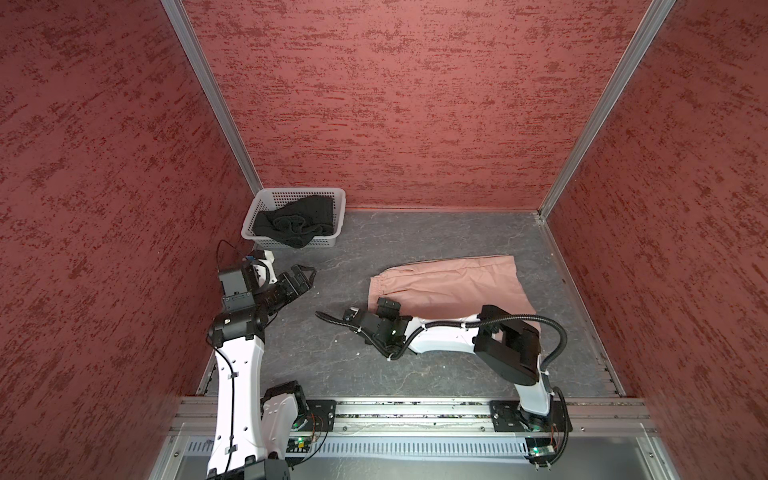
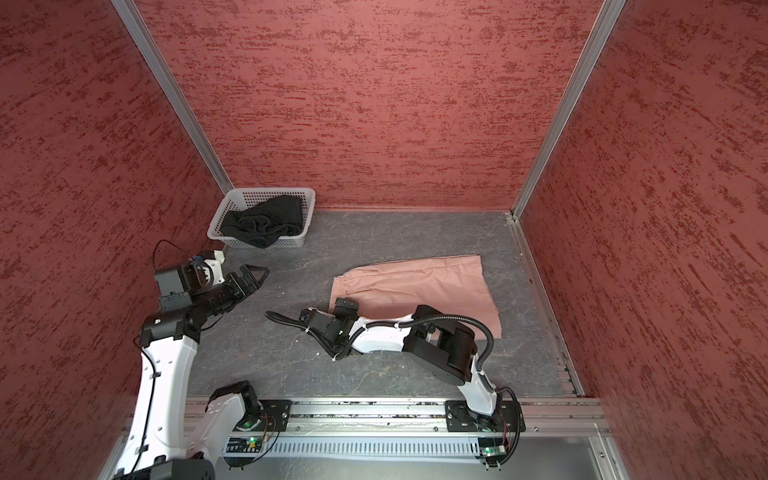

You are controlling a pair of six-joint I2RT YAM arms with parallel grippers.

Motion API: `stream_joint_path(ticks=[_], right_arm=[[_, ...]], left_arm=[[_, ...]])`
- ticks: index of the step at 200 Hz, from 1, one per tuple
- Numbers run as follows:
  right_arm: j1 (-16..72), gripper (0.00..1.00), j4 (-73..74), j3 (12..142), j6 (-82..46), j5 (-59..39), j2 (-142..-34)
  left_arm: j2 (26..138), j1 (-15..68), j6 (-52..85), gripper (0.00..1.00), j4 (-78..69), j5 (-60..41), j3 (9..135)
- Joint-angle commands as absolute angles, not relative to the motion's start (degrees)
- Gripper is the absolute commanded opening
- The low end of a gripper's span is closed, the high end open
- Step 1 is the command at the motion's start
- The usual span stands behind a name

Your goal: Fold and stack the shorts

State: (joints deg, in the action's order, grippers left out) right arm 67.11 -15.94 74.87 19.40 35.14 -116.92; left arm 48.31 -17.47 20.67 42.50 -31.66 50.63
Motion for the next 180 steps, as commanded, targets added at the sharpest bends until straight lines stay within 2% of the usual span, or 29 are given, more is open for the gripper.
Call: stream_joint_path(ticks=[1, 32, 42, 74, 94, 128, 180], right_arm=[[65.54, 0.86, -14.42, 76.6, 21.43, 34.04, -119.82], [64.0, 0.63, -13.73, 77.34, 19.88, 31.5, -120.31], [63.9, 0.5, -12.97, 77.19, 18.78, 30.0, -119.64], [63.68, 0.0, -8.28, 74.22, 13.49, 23.9, -115.33], [62.9, 0.0, -4.48, 70.84, 10.78, 21.36, -112.11], [61.45, 0.0, 0.82, 65.27, 6.98, 17.74, -107.88], [60.56, 0.0, 5.84, 60.45, 4.54, 16.39, -105.0]], left_arm=[[47.43, -18.01, 19.35, 0.99, 43.06, -32.04, 49.73], [47.72, -18.02, 19.31, 0.99, 42.89, -32.43, 48.14], [48.07, -17.89, 19.36, 0.99, 42.64, -32.64, 47.61], [48.52, -17.35, 23.94, 0.99, 38.9, -35.18, 45.71], [48.89, -15.03, 27.82, 0.99, 33.78, -35.76, 42.08], [52.15, -6.43, 32.18, 0.99, 27.04, -31.86, 36.91], [59.13, 4.63, 42.71, 0.99, 5.58, -32.09, 28.24]])
